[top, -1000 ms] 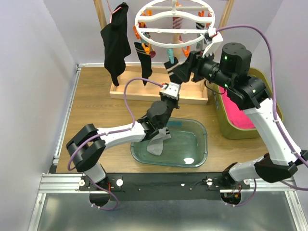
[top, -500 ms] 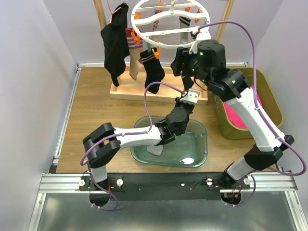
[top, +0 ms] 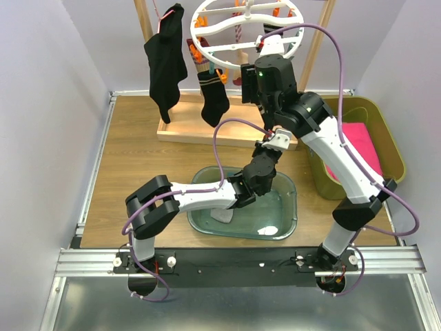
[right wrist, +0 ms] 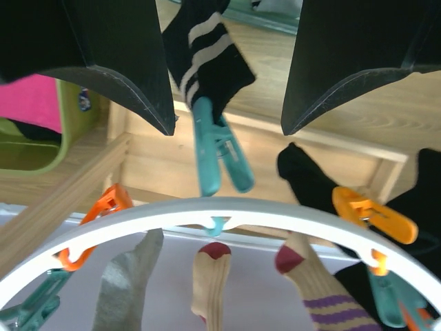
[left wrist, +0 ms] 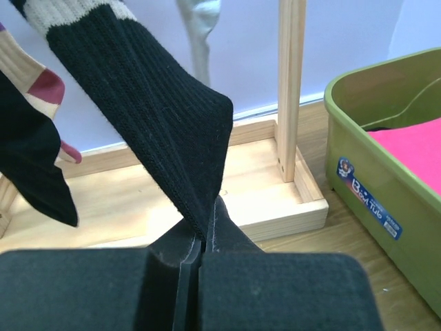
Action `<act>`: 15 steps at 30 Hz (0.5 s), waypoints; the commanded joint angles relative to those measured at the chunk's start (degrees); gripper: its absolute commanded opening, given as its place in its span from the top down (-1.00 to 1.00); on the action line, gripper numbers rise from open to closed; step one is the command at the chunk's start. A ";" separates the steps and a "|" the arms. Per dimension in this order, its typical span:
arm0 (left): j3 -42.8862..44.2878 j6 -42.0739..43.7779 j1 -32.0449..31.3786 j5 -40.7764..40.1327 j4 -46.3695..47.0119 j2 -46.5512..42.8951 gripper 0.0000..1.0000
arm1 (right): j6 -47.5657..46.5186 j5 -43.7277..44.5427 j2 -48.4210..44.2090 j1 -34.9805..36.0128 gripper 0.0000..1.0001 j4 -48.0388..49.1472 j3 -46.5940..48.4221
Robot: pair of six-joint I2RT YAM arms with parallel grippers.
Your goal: Remove the socks clipped to the hanger
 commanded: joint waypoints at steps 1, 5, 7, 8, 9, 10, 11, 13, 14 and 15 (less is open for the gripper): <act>1.33 1.34 -1.04 -2.57 -0.55 1.25 1.00 | -3.01 7.66 3.26 0.29 -0.42 0.16 3.17; 1.86 1.78 -1.04 -2.75 -0.29 1.34 1.00 | -4.85 9.33 5.10 0.20 -0.36 3.23 3.35; 2.21 2.22 -1.04 -2.66 -0.20 1.42 1.00 | -6.69 9.34 5.54 0.29 -0.29 6.99 2.74; 2.30 2.22 -1.04 -2.66 -0.11 1.60 1.00 | -7.31 9.25 5.72 0.21 -0.28 8.15 2.48; 2.30 2.48 -1.04 -2.66 -0.03 1.60 1.00 | -7.84 9.51 5.98 0.29 -0.24 9.03 2.56; 2.21 2.48 -1.04 -2.83 -0.03 1.51 1.00 | -8.54 10.21 6.68 0.29 -0.20 10.09 2.91; 2.13 2.66 -1.04 -2.92 0.24 1.51 1.00 | -8.90 10.56 6.86 0.29 -0.16 10.79 3.26; 1.78 2.75 -1.05 -3.10 0.59 1.34 1.00 | -9.51 11.88 7.04 0.29 -0.03 12.81 3.18; 1.60 2.75 -1.04 -3.10 0.76 1.34 1.00 | -9.43 12.23 6.86 0.21 0.04 13.43 2.92; 1.25 2.83 -1.04 -3.19 0.85 1.16 1.00 | -9.43 12.41 6.60 0.20 0.25 14.48 1.70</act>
